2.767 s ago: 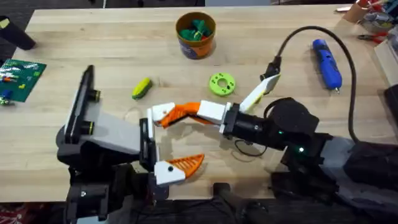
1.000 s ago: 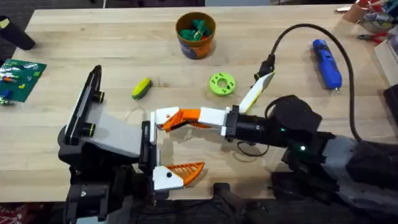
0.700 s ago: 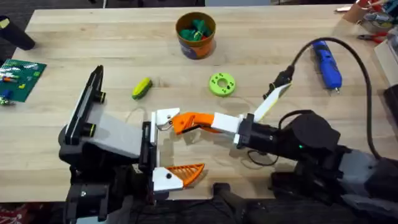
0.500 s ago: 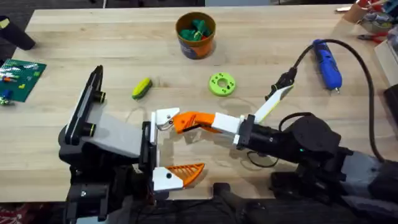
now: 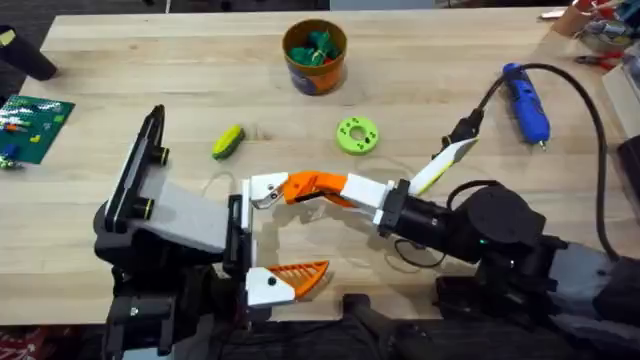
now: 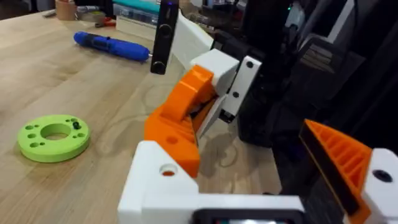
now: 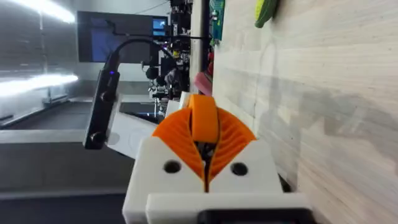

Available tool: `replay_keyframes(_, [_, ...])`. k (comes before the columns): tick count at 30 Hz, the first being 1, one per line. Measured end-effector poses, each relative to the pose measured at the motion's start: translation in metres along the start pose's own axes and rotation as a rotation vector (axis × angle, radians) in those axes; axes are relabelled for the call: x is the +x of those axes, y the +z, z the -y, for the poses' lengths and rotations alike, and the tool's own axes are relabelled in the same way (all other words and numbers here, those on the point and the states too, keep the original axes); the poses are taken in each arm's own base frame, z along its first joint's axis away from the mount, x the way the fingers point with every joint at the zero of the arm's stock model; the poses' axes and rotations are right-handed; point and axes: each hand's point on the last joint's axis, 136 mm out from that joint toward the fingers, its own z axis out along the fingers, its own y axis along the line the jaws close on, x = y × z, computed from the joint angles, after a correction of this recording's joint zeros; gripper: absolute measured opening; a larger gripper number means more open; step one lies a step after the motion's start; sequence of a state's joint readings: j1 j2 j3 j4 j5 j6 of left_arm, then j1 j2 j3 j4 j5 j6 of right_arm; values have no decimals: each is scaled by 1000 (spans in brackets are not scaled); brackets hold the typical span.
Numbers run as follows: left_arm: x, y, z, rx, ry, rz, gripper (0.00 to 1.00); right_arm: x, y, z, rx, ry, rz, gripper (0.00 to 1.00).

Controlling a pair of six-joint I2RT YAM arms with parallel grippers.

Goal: Pick up the gripper from the table and insert it into the empty holder that is missing its gripper. Then pick up a screw, insert it into the mounting hole, and use the screwdriver to tighten it. Finally, clean up the table by picking up the vegetable and placing it into the bucket.

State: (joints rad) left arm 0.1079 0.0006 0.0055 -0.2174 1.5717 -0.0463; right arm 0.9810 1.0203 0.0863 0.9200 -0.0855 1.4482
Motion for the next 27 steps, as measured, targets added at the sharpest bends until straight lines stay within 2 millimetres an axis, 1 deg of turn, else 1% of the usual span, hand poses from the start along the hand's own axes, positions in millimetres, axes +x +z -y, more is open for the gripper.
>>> replay_keyframes(5, [0,0,-2,-10,1,1,986,2,5,-1,15,15,-3,19])
replay_keyframes(17, [-1,-1,-7,-40,8,4,986,13,29,-8,42,32,-43,19])
replay_keyframes(23, [-1,-1,-10,-60,-4,5,986,15,38,-6,52,35,-51,19])
replay_keyframes(27, [-2,-2,-16,-93,-13,10,986,13,46,-4,63,38,-43,18])
